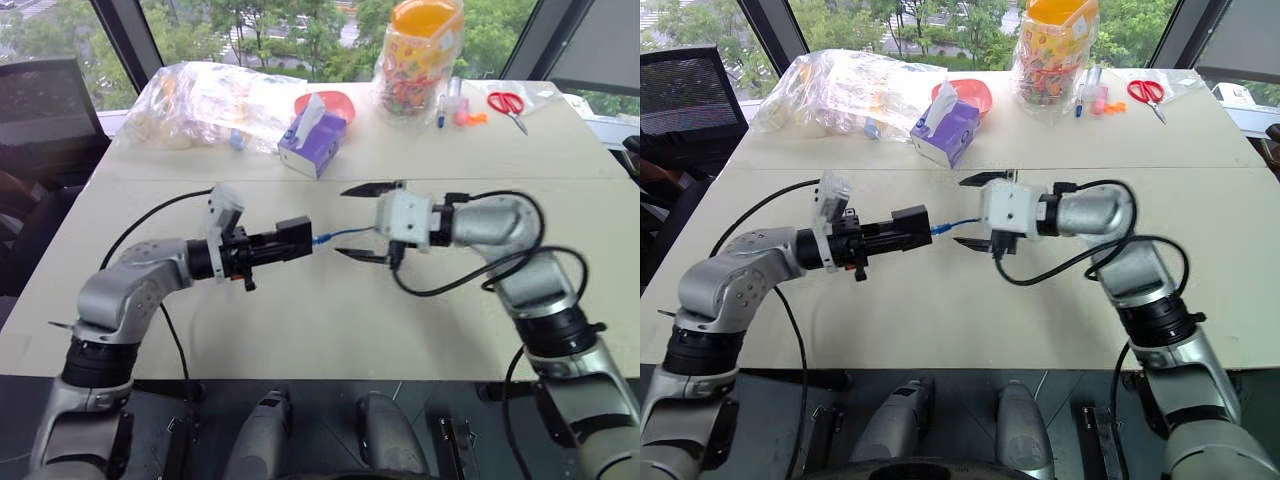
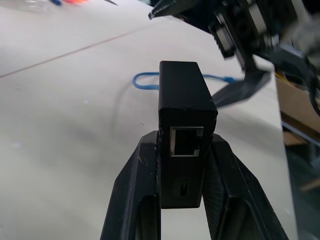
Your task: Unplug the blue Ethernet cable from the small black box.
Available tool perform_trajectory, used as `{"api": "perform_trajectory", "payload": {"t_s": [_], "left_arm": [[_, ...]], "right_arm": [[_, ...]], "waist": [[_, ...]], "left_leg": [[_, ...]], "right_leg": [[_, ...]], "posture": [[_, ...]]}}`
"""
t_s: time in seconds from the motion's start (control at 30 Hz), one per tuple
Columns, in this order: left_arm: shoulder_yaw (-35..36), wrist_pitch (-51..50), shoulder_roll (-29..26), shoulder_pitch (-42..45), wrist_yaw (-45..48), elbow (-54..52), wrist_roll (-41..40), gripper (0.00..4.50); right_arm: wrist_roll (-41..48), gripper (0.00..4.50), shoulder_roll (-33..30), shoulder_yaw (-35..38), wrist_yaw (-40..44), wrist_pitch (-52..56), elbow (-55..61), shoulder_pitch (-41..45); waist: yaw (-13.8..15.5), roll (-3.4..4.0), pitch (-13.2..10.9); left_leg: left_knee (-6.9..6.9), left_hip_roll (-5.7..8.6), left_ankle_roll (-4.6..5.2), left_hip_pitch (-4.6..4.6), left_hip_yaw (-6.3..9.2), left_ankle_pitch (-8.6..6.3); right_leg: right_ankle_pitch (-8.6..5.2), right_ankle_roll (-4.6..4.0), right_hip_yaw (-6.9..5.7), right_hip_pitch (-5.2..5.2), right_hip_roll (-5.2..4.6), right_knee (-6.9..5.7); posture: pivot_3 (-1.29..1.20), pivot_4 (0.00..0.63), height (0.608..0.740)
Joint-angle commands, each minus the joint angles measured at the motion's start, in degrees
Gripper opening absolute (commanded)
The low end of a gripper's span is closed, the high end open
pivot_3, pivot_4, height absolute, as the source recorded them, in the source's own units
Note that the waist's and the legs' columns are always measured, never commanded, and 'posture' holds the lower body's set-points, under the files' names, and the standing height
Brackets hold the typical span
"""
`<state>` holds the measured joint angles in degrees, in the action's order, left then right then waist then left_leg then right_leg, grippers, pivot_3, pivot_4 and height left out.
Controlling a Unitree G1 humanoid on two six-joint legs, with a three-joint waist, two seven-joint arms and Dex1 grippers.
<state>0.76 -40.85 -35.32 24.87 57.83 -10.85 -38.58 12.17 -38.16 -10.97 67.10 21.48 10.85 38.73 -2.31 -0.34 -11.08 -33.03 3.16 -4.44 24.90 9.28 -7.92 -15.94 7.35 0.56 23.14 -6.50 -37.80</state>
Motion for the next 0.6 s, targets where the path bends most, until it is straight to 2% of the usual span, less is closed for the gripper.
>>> {"api": "perform_trajectory", "payload": {"t_s": [0.03, 0.13, 0.27, 0.3, 0.33, 0.4, 0.6], "left_arm": [[2.1, 0.9, -0.8, 1.4, 3.5, -2.1, -3.2, 0.5], [3.3, 0.2, -0.7, 2.7, 4.3, -2.0, -5.4, 0.5], [3.2, -0.6, -0.8, 3.8, 4.3, -2.4, -6.8, 0.5], [3.2, -0.9, -0.8, 4.0, 4.1, -2.4, -7.1, 0.5], [3.3, -1.0, -0.7, 4.0, 4.0, -2.4, -7.3, 0.5], [3.3, -1.2, -0.7, 4.0, 3.7, -2.7, -7.5, 0.5], [3.5, -1.5, -0.6, 3.8, 3.0, -3.0, -8.4, 0.5]], "right_arm": [[10.0, 4.42, -2.4, 1.8, 6.9, 12.6, -0.2, 3.4], [15.8, 4.42, -1.2, 3.5, 6.8, 23.3, -4.9, 7.6], [19.4, 4.42, 1.6, 4.8, 5.0, 28.2, -7.6, 11.2], [20.4, 3.92, 2.3, 5.2, 4.7, 29.5, -8.0, 11.8], [20.9, 3.69, 2.5, 5.3, 4.5, 30.1, -8.2, 12.1], [20.9, 2.71, 2.5, 4.8, 3.9, 31.1, -8.5, 12.6], [22.5, 2.71, 2.5, 3.6, 4.0, 33.8, -7.4, 12.1]], "waist": [[0.0, 0.0, 0.0], [-0.1, 0.0, 0.0], [-0.1, 0.0, 0.0], [-0.1, 0.0, 0.0], [-0.1, 0.0, 0.0], [-0.1, 0.01, 0.0], [0.1, 0.0, 0.0]], "left_leg": [[0.0, 0.0, 0.0, 0.01, 0.0, 0.0], [-0.01, 0.0, 0.01, 0.12, -0.05, -0.01], [0.0, 0.0, 0.02, 0.3, -0.08, -0.02], [0.03, 0.0, 0.03, 0.38, -0.09, -0.02], [0.03, 0.0, 0.04, 0.43, -0.09, -0.02], [0.03, 0.02, 0.08, 0.47, -0.11, -0.05], [0.01, 0.03, 0.09, 0.48, -0.13, -0.06]], "right_leg": [[0.0, -0.01, 0.0, -0.02, -0.01, 0.07], [0.05, -0.05, -0.02, 0.01, -0.05, 0.24], [0.08, -0.06, -0.05, 0.19, -0.07, 0.34], [0.09, -0.03, -0.06, 0.26, -0.07, 0.37], [0.13, 0.04, -0.06, 0.31, -0.07, 0.38], [0.17, 0.21, -0.06, 0.31, -0.07, 0.42], [0.18, 0.25, -0.06, 0.29, -0.07, 0.46]], "posture": [[0.0, 0.15, 0.728], [0.0, 0.15, 0.728], [0.0, 0.15, 0.728], [0.0, 0.15, 0.728], [0.0, 0.15, 0.728], [0.0, 0.15, 0.728], [0.0, 0.15, 0.728]]}}
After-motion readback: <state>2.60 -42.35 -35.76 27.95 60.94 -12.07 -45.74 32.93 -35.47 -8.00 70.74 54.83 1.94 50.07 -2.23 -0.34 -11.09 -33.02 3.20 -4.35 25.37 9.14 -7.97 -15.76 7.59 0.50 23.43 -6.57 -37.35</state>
